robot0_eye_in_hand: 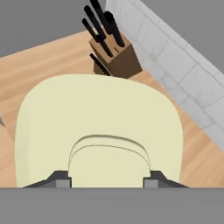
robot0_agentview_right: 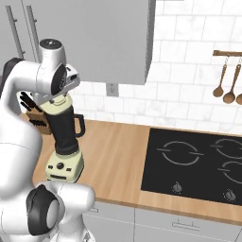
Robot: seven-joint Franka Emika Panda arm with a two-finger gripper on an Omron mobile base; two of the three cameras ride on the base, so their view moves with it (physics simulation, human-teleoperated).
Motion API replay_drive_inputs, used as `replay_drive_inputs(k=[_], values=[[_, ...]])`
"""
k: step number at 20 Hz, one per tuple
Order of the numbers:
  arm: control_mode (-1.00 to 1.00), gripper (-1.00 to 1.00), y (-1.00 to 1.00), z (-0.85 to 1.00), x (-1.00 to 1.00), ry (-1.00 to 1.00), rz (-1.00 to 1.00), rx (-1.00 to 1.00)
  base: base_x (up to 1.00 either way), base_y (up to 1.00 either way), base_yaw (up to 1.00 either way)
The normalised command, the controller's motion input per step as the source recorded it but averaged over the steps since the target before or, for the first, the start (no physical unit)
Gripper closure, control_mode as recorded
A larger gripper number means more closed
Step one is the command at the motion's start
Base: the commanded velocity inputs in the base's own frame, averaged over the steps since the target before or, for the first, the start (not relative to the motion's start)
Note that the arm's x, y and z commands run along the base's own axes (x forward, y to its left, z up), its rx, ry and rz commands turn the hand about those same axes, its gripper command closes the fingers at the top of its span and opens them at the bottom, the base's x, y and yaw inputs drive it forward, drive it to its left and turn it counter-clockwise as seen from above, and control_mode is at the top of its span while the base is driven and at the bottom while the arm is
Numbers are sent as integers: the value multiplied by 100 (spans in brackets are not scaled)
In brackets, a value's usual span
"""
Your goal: Close the lid blender by securely placing the lid on top.
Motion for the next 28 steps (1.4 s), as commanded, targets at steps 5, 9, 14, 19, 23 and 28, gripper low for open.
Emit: replay_drive_inputs(k=[5, 9, 14, 19, 23, 28], values=[[-100, 100, 9, -16, 17, 0, 0, 0, 0, 0, 0], [-100, 100, 8, -12, 18, 0, 0, 0, 0, 0, 0], [-100, 100, 6, -8, 19, 0, 0, 0, 0, 0, 0], [-100, 100, 7, -4, 18, 0, -1, 0, 0, 0, 0], [-100, 100, 11, -2, 17, 0, -1, 0, 0, 0, 0], [-100, 100, 6, -10, 3, 0, -2, 0, 0, 0, 0]])
